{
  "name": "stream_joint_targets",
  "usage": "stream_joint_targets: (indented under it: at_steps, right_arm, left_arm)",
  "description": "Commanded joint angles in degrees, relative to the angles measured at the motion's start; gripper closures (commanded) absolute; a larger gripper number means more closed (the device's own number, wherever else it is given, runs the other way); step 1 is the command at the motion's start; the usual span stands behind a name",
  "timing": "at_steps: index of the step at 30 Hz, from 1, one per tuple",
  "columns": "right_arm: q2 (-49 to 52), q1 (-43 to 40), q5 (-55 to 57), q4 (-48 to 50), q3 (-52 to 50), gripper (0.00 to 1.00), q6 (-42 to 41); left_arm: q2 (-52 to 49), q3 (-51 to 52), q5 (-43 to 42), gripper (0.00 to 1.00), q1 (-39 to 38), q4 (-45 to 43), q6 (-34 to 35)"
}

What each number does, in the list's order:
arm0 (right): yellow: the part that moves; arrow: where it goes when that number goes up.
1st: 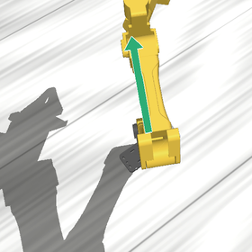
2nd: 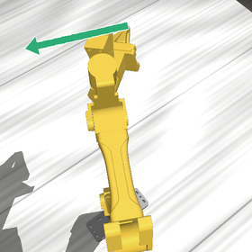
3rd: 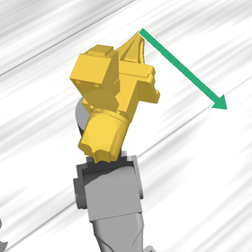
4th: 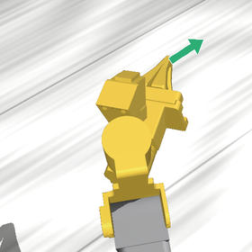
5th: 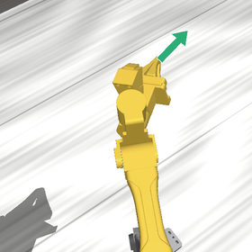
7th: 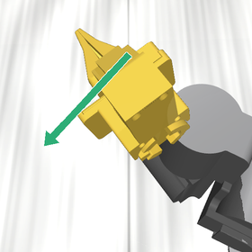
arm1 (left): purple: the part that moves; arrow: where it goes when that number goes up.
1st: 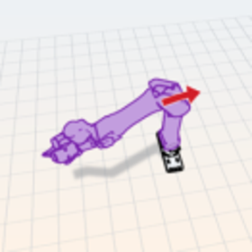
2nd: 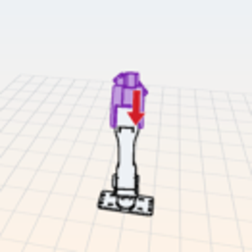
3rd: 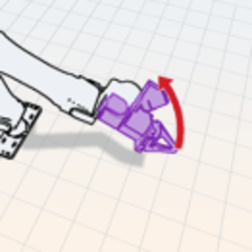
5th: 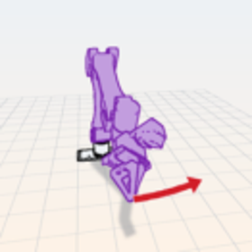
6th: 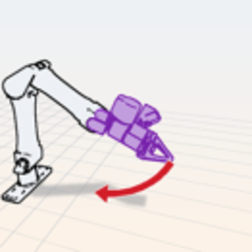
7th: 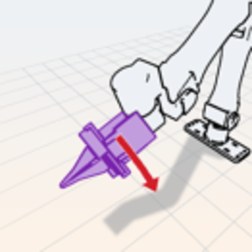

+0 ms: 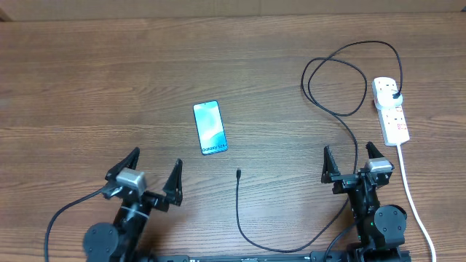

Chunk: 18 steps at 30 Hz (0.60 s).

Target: Plug charger to phone and switch on socket

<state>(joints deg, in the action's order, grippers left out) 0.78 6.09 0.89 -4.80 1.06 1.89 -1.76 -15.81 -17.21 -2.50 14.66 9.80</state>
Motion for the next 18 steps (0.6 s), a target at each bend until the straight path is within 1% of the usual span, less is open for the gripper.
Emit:
stream_joint_targets:
  at_steps: [1, 5, 7, 11, 12, 16, 18]
  right_arm:
    - [-0.6, 0.3, 0.5, 0.1, -0.6, 0.00, -0.2]
    - [-0.6, 0.3, 0.5, 0.1, -0.6, 0.00, -0.2]
    - [-0.6, 0.3, 0.5, 0.1, -0.6, 0.00, -0.2]
    - [-0.6, 0.3, 0.5, 0.1, -0.6, 0.00, -0.2]
    - [-0.6, 0.3, 0.5, 0.1, -0.6, 0.00, -0.2]
    - [-0.6, 0.3, 0.5, 0.1, -0.6, 0.00, -0.2]
    - [-0.6, 0.3, 0.5, 0.1, -0.6, 0.00, -0.2]
  left_arm:
    - [-4.7, -9.4, -7.2, 0.00, 0.2, 4.5, 5.7]
    - [-15.3, -21.7, -8.4, 0.00, 0.2, 12.0, 8.3]
    - [-23.4, -30.3, -10.9, 0.00, 0.2, 17.6, 7.9]
    - [-40.5, -48.4, -17.2, 0.00, 0.2, 31.5, 4.3]
    - [-45.9, -53.9, -18.3, 0.00, 0.2, 36.6, 3.8]
    - [-58.9, -66.3, -18.4, 0.00, 0.2, 50.5, 3.5]
    - [-64.7, -69.6, -18.4, 0.00, 0.2, 55.7, 3.5]
